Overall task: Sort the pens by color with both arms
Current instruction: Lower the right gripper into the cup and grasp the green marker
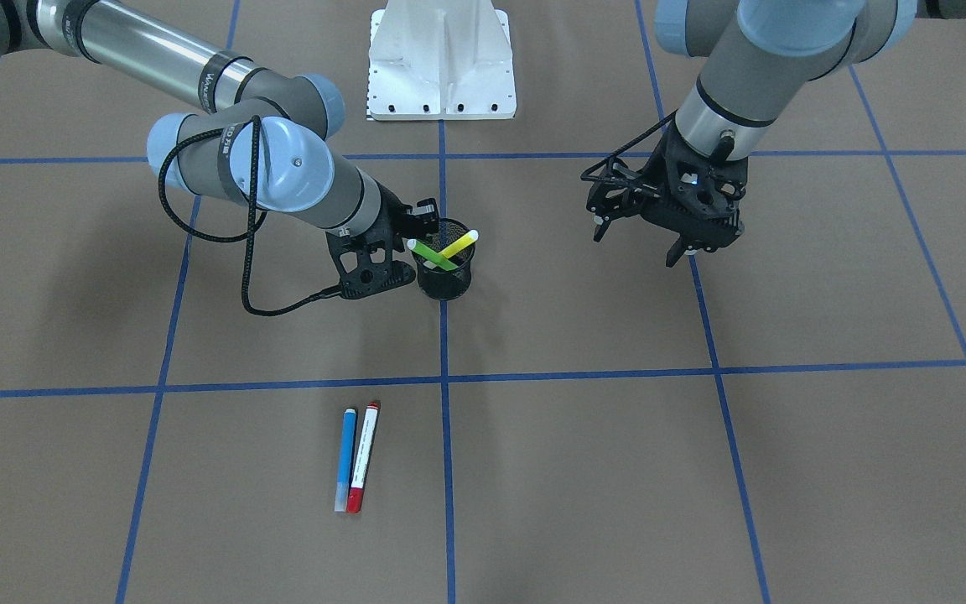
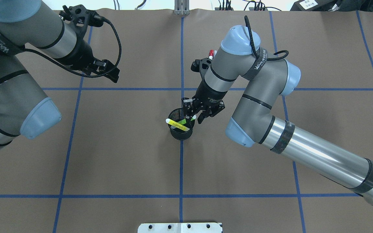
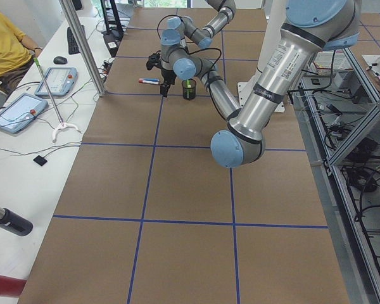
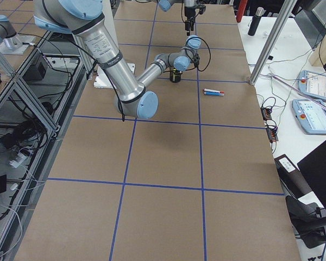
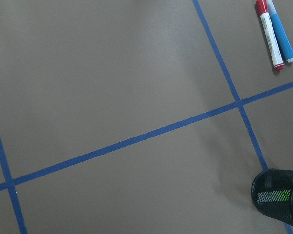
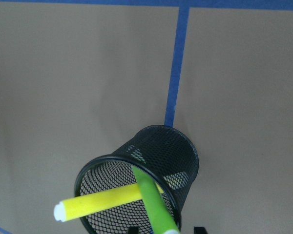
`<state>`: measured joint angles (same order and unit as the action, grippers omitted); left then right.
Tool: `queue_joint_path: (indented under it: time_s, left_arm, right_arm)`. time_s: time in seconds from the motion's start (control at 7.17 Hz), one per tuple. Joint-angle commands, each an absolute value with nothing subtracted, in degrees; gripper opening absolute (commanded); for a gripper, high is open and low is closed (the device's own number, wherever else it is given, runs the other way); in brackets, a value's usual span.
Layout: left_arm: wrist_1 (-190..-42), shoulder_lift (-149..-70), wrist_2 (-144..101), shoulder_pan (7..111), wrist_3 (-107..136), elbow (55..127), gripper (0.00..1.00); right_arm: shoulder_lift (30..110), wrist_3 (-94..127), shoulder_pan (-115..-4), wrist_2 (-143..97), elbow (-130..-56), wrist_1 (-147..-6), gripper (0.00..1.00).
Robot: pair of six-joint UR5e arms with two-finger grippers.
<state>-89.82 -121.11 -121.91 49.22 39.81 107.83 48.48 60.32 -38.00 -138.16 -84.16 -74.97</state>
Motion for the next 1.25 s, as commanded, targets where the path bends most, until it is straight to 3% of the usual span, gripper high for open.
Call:
queue_joint_path:
  time_s: [0.0,0.14,0.56,0.7,0.84,1.12]
  left_arm:
    - [-89.8,-121.1,-121.9,49.0,39.8,107.8,0.95]
    - [-89.8,-121.0,-121.9,49.0,39.8,107.8,0.95]
    - [-89.8,-121.1,-121.9,49.0,39.8,107.8,0.95]
    - [-89.8,-121.1,-121.9,49.0,39.8,107.8,0.95]
    - [-89.8,-121.1,-121.9,49.0,39.9,107.8,0.95]
    - [-89.8,-121.1,-121.9,49.0,39.9,107.8,0.96]
  right_arm:
    - [48.5,60.1,-38.0,-137.8,-84.1,-75.1,0.31]
    - [48.6,60.0,-38.0,-137.8,-84.1,-75.1,0.18]
    - [48.5,60.0,-38.1,-137.8,-84.3,-75.0,0.12]
    - [48.5,60.0,-38.1,-137.7,-84.5,-75.0,0.28]
    - [48.4,60.0,-38.4,-137.6,-85.0,-75.0,0.64]
    - [47.8,60.1,-39.3,-137.5,-85.1,-75.1,0.98]
